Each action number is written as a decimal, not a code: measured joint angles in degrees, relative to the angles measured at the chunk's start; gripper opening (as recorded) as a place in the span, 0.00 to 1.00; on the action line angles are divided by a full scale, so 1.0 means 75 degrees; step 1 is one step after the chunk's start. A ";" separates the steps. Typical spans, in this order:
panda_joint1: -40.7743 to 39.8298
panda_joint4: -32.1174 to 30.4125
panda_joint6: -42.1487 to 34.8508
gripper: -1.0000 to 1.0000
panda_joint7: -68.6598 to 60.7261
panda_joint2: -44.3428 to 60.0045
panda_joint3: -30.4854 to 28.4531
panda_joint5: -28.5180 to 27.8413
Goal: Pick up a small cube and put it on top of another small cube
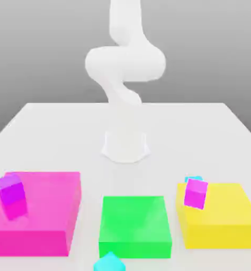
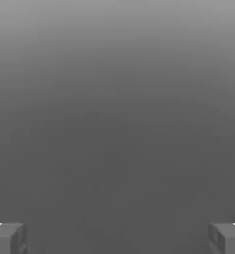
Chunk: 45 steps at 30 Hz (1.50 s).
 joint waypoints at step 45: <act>0.4844 -0.4335 0.6243 0.00 0.5794 0.7452 -0.0233 -0.2445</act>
